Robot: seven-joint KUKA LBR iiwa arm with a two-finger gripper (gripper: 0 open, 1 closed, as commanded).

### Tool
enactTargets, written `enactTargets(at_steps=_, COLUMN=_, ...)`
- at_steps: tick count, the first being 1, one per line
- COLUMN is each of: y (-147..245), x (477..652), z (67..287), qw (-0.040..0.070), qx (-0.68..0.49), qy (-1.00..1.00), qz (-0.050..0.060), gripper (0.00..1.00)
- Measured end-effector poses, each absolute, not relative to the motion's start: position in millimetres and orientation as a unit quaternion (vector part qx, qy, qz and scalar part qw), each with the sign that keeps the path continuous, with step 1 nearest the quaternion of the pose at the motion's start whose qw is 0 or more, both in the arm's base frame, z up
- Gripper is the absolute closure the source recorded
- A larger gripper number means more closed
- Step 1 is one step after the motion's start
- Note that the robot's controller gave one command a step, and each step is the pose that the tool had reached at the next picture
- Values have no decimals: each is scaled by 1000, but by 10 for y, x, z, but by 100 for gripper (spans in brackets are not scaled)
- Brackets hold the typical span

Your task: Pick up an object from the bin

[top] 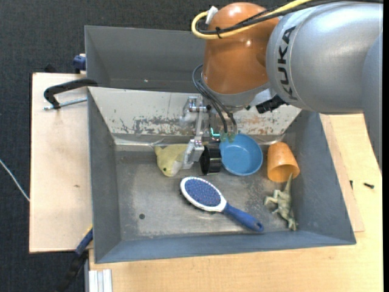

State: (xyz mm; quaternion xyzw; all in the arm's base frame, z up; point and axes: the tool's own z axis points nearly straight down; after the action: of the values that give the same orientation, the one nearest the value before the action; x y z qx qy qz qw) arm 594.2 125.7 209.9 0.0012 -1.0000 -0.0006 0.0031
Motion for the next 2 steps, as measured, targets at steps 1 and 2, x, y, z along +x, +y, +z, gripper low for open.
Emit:
enactTargets(at_steps=1, y=757, x=6002, z=1062, qw=-5, qx=33, qy=-999, qz=-1, gripper=0)
enactTargets(at_steps=2, y=-39, x=5999, z=1133, qw=-4, qx=104, qy=-995, qz=-1, gripper=0)
